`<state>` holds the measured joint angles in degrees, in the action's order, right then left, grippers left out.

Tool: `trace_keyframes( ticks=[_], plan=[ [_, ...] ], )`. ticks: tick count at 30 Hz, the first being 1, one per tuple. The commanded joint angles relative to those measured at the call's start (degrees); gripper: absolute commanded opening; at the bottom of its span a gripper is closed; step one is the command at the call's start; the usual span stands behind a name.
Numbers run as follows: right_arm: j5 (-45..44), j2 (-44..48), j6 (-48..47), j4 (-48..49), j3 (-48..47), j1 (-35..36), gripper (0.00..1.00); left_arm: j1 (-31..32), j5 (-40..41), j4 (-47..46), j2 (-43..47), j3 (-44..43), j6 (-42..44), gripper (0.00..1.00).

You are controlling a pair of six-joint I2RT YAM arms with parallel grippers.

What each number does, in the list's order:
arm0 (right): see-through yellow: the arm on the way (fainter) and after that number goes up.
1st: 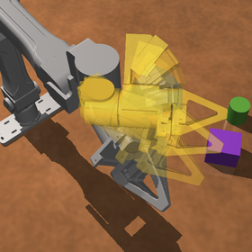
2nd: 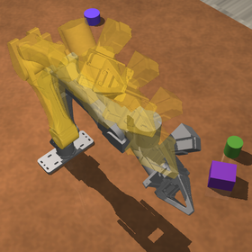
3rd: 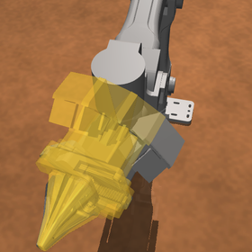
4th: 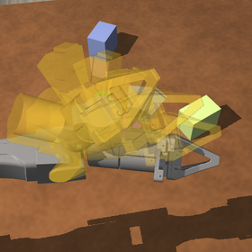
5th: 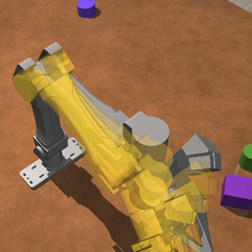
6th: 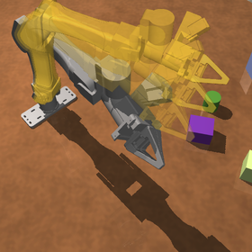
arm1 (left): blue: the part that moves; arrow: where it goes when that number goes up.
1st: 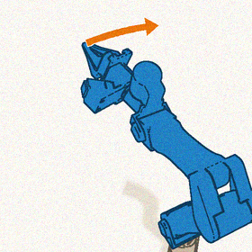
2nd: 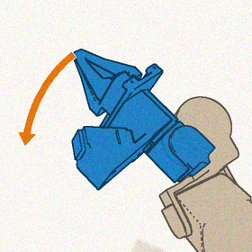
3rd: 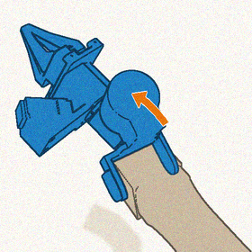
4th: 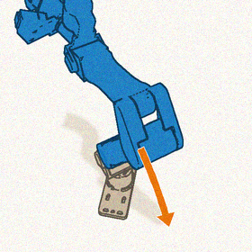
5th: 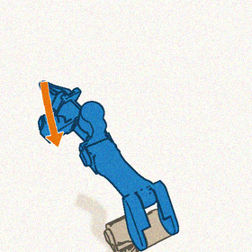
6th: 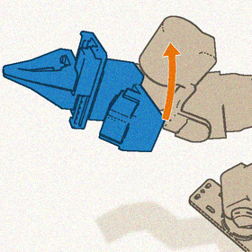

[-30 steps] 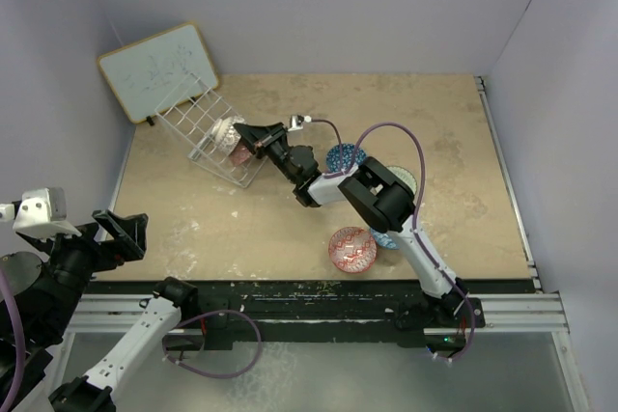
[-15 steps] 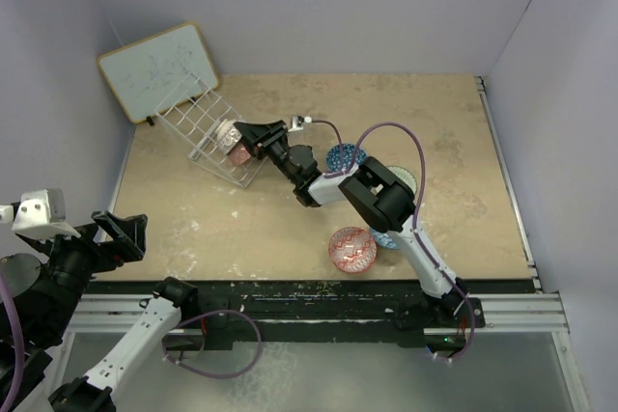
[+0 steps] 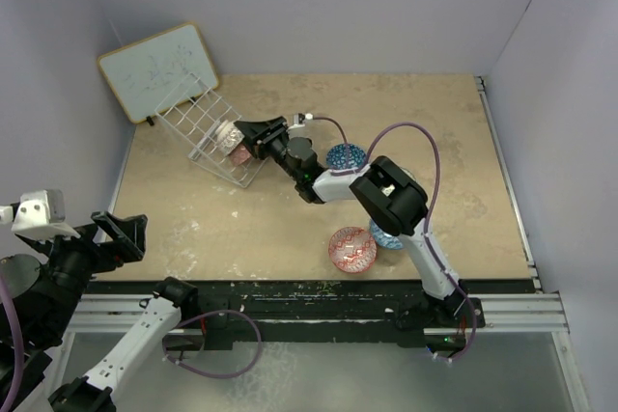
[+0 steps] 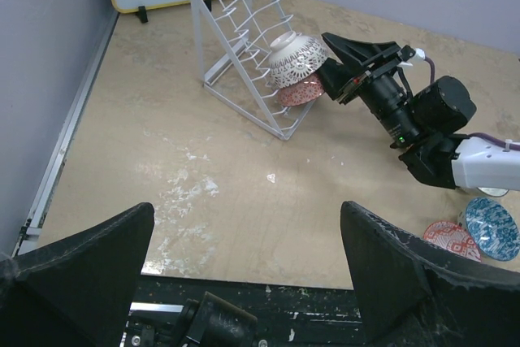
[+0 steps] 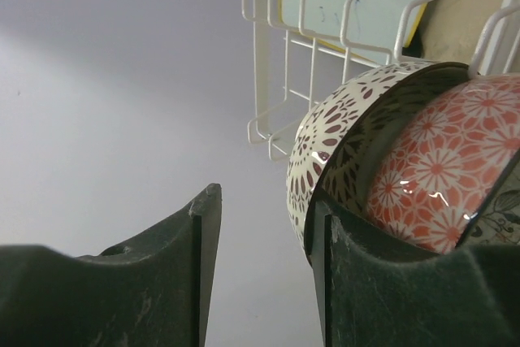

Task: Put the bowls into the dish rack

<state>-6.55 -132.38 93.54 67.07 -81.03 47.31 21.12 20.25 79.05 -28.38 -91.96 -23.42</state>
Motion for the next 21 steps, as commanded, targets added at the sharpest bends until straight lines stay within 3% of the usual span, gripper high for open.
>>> trace_keyframes(
  ticks=[1,21],
  plan=[
    [-0.8,5.9,1.1,-2.8,-0.1,0.2,0.49,-0.1,0.8,0.2,0.4,-0.8,-0.6,0.99],
    [2.3,9.9,-3.8,-29.9,-7.0,0.1,0.52,-0.1,1.3,0.5,1.1,-0.6,-1.1,0.99]
  ],
)
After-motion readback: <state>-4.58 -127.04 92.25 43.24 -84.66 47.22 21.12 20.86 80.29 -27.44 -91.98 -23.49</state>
